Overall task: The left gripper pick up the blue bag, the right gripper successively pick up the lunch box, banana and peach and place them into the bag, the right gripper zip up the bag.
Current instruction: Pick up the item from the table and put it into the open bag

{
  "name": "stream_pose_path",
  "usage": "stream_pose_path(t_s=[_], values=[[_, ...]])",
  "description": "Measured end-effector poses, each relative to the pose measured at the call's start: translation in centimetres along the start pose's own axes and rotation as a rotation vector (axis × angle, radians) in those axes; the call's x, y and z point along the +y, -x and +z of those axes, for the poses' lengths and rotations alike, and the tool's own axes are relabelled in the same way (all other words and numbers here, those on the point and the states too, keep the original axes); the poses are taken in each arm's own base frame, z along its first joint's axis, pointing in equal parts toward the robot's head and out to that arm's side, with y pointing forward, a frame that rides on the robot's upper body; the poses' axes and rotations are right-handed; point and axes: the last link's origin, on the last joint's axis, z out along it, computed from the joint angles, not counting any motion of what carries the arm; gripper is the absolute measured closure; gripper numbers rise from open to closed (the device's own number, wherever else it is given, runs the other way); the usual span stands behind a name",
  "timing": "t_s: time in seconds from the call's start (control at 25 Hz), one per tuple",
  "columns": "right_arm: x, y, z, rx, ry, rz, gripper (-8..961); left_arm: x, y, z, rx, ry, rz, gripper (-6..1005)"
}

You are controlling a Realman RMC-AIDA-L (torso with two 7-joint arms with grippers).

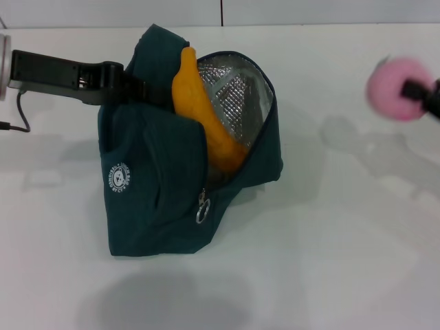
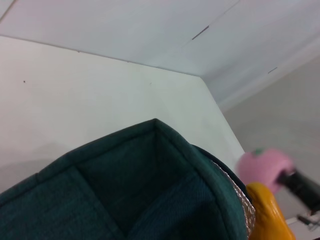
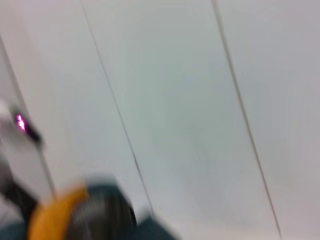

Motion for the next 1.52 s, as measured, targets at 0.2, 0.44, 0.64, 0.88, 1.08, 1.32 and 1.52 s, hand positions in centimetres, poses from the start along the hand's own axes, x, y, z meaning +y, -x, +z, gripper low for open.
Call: stream_pose_path(t_s=[0.2, 0.44, 0.64, 0.88, 1.08, 1.32, 1.52], values=[[1.1, 3.4, 0.9, -0.181, 0.113, -0.019, 870, -0.1, 0.1, 0.0, 0.0, 0.0, -0.003, 970], [2.8, 5.3, 7.0, -0.192, 0.286, -0.008, 893, -0.1, 0.2, 0.0, 0.0, 0.0, -0.005, 971], [3.8, 5.2, 11.9, -0.099, 0.348, 0.004, 919, -0.1, 0.2, 0.0, 0.0, 0.001, -0.004, 971], [4.9, 4.1, 15.2, 0.03, 0.366, -0.012, 891, 0.0, 0.0, 0.1, -0.001, 0.003, 0.001, 970], [4.9, 3.9, 16.1, 0.073, 0.35, 0.032, 867, 0.1, 0.0, 0.1, 0.0, 0.004, 0.003, 970], [4.7, 3.9, 15.8, 0.057, 0.341, 0.042, 757, 0.0, 0.1, 0.0, 0.001, 0.001, 0.002, 971], [4.7, 3.9, 15.8, 0.055, 0.337, 0.044, 615, 0.0, 0.0, 0.0, -0.001, 0.002, 0.004, 971]])
